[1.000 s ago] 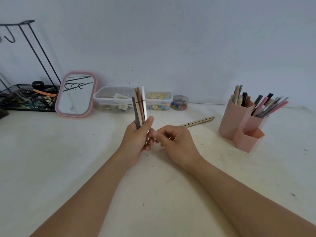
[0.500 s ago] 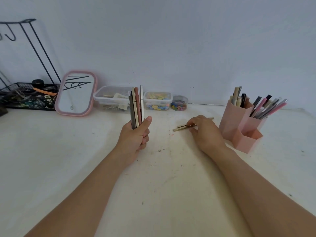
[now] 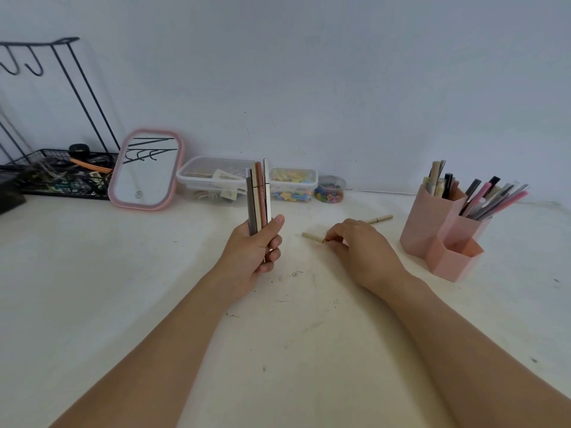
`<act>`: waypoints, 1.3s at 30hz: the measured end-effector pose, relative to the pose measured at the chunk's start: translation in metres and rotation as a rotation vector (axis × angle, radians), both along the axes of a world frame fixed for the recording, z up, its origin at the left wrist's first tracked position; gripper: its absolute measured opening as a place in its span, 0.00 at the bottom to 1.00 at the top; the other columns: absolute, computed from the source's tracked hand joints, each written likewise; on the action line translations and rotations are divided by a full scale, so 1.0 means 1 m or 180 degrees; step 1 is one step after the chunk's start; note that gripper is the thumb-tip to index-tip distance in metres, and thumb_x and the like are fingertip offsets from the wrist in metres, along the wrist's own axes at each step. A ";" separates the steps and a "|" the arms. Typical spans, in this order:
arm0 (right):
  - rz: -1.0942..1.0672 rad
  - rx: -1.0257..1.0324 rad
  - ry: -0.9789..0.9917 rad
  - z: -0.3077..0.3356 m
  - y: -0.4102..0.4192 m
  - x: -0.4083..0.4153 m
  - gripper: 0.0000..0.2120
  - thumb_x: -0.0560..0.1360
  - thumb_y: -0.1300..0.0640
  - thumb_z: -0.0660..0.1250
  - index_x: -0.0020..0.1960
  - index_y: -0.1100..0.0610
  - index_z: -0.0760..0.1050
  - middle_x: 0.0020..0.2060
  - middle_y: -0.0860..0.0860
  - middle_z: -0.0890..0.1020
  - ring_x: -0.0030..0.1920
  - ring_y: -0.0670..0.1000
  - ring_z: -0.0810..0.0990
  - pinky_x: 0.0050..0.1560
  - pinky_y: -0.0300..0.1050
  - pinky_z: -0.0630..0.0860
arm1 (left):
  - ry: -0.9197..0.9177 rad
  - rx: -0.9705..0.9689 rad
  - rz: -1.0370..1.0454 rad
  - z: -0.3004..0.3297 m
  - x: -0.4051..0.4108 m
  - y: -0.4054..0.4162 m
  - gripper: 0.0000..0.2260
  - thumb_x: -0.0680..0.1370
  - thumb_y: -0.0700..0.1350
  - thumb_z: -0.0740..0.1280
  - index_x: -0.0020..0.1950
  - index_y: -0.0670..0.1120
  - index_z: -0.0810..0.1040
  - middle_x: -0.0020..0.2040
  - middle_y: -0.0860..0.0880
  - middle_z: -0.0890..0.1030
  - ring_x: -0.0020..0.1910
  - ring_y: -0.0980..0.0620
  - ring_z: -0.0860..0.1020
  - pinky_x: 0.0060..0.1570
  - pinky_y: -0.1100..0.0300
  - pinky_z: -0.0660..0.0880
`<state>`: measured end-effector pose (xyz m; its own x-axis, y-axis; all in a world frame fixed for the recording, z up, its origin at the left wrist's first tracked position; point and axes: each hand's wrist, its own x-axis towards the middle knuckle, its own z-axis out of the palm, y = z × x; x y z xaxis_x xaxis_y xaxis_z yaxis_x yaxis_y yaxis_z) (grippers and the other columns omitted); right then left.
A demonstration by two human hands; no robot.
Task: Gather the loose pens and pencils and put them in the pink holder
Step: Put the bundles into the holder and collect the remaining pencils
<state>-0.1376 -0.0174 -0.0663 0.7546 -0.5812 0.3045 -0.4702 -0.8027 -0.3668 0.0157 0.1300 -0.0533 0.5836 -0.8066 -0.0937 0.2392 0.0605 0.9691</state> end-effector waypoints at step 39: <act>-0.0826 0.0059 0.0273 -0.016 -0.036 -0.003 0.26 0.80 0.68 0.56 0.74 0.51 0.70 0.72 0.49 0.74 0.69 0.60 0.68 0.67 0.56 0.71 | -0.0230 0.0363 -0.0383 -0.002 -0.014 -0.004 0.09 0.80 0.47 0.70 0.48 0.47 0.71 0.28 0.53 0.71 0.24 0.55 0.69 0.20 0.65 0.62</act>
